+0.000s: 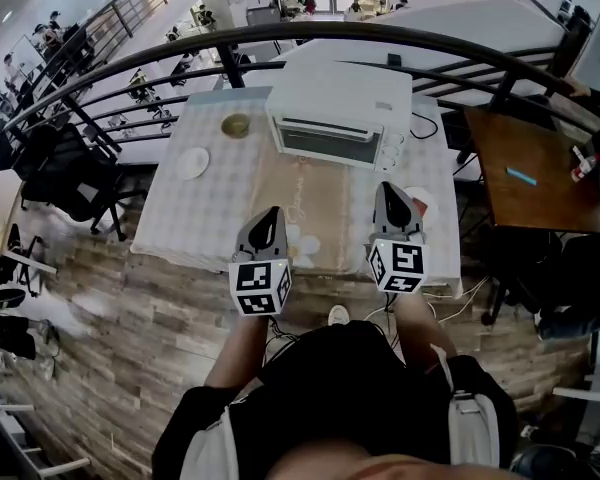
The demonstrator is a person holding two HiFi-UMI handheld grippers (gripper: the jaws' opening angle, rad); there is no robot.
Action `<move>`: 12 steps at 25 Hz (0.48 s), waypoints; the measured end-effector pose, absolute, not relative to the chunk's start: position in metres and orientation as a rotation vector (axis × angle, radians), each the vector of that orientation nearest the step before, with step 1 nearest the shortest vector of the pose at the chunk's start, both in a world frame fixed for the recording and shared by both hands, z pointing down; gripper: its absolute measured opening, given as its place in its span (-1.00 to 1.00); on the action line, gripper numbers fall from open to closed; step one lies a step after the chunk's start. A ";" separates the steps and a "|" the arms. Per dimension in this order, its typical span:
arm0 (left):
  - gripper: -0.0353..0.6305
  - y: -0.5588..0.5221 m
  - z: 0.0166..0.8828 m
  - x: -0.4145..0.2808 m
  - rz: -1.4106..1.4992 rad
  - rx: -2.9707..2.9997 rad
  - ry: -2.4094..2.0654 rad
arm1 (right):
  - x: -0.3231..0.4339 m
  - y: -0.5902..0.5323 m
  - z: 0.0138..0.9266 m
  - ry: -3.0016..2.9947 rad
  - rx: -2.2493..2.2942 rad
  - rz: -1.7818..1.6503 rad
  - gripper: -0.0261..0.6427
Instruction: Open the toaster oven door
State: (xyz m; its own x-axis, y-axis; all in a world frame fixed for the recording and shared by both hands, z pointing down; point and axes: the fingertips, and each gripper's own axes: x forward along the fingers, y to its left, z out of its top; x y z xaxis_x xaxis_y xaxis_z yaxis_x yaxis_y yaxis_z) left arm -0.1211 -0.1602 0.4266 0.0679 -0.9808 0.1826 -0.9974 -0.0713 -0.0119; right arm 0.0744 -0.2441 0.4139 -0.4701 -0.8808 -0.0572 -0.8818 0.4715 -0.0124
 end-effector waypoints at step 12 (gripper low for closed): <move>-0.85 -0.231 0.435 -0.133 0.218 2.217 -1.995 | 0.066 -0.314 0.434 2.666 -1.623 -0.118 -0.91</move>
State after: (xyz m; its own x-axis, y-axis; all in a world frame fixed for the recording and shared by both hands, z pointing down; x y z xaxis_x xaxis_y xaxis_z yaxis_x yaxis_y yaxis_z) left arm -0.1326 -0.2306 0.4350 0.1041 -0.9726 0.2079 -0.9945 -0.1033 0.0147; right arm 0.0656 -0.3137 0.4343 -0.4598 -0.8877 0.0240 -0.8864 0.4572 -0.0734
